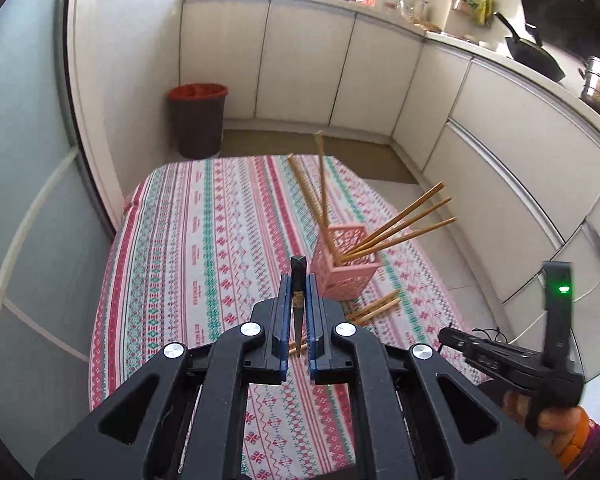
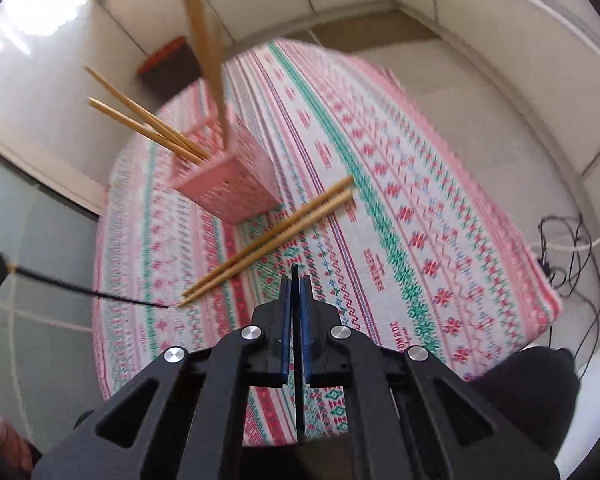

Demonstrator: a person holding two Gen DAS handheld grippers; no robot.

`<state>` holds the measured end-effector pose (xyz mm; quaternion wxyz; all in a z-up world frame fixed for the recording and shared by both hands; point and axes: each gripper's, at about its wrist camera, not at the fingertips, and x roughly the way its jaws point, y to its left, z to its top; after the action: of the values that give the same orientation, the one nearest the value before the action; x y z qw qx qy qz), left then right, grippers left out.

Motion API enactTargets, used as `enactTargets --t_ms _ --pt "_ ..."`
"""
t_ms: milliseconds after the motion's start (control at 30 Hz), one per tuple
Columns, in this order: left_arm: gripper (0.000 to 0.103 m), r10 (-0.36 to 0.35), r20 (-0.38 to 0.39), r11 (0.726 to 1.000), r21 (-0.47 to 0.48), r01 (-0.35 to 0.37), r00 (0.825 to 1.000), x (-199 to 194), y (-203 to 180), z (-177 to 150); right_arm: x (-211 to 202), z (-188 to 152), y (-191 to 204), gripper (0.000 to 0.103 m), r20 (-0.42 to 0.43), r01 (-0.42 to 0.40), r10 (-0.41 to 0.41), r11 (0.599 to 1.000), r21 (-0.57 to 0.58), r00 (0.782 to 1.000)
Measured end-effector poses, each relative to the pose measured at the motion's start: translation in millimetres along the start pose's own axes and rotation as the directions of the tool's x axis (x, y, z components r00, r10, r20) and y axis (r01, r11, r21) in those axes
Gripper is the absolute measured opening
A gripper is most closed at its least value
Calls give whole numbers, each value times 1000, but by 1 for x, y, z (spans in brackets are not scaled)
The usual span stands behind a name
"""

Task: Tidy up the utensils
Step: 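Carry the black chopsticks toward the pink holder with both grippers, then lower the black chopstick into the pink holder and open the left gripper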

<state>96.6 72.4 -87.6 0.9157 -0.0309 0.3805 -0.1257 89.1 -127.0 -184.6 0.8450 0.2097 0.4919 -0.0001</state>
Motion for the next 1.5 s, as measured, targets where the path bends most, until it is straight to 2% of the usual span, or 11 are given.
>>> enactTargets --t_ms 200,367,500,633,867,1167,1333,1433,1500 --pt "6 -9 43 999 46 7 999 -20 -24 18 -70 14 9 4 105 -99 101 995 -17 989" --pt "6 -15 91 996 85 7 996 -35 -40 38 -119 40 25 4 186 -193 197 980 -38 963" --pt "6 -22 122 995 102 10 992 -38 -50 58 -152 67 46 4 276 -205 218 976 -76 936" --pt "6 -41 136 993 111 26 990 -34 -58 72 -167 92 58 4 321 -201 219 976 -89 921" --pt "6 -60 113 992 119 46 992 -7 -66 87 -160 130 66 5 352 -181 197 980 -78 915" --pt "6 -41 49 994 107 36 998 50 -61 92 -107 172 71 5 333 -125 141 990 -68 932" --pt "7 -67 21 994 92 65 998 75 -56 87 -76 180 71 5 322 -86 104 994 -68 941" --pt "22 -81 31 994 75 78 996 73 -49 85 -59 181 71 5 300 -71 88 995 -65 950" --pt "22 -88 51 994 64 85 995 67 -44 84 -51 181 71 5 289 -62 79 996 -67 954"
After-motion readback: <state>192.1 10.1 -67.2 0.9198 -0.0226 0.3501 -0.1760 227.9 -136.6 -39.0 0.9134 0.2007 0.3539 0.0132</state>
